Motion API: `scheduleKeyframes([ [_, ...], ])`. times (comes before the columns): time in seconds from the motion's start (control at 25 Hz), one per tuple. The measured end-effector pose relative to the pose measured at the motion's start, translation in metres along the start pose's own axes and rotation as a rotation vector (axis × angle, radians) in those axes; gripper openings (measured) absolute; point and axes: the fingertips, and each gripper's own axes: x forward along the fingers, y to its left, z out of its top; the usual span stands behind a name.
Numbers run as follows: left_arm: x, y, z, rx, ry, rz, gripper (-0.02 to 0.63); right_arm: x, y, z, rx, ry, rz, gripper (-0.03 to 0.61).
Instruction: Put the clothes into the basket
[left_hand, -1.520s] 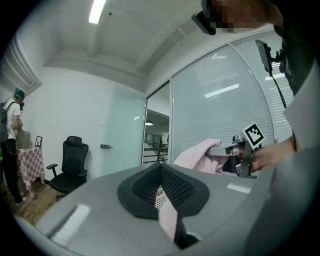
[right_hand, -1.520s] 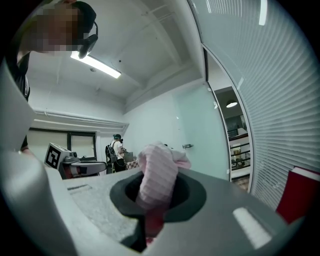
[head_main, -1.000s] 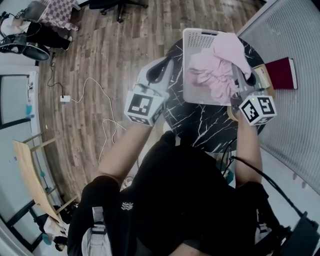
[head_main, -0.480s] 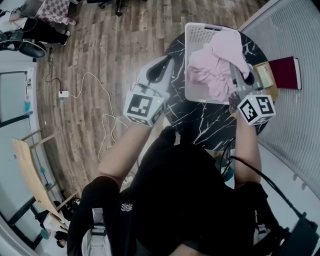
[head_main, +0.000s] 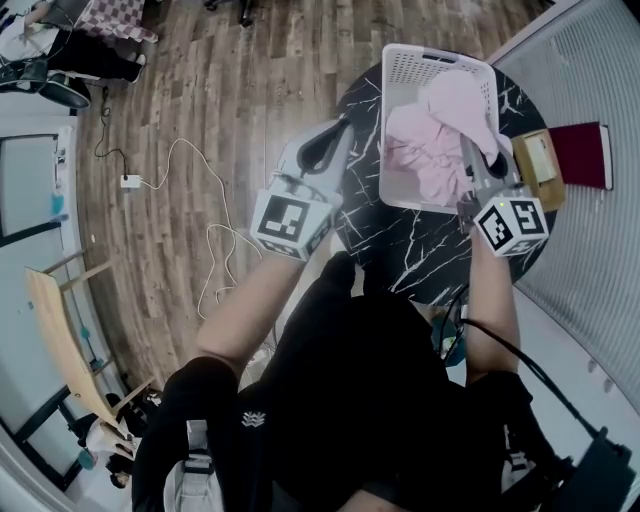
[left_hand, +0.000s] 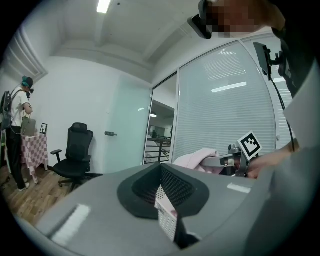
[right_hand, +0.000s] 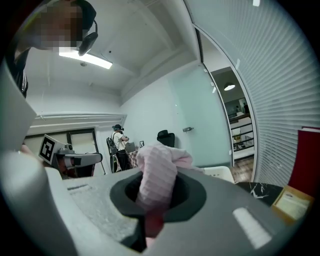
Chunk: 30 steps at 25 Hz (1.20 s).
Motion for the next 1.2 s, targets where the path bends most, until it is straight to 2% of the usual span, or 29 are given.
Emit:
scheduleKeyframes([
  [0.28,0.002,-0.005,-0.013,0.037,0.025,-0.004,0.006,0.007,-0.01,-0.015,0.011,0.013,-0.001,0.034],
  [1.2,0.008,0.004,-0.036,-0.01,0.041,0.028,0.006,0.033,-0.032,-0.05,0.035,0.095,0.002,0.034],
])
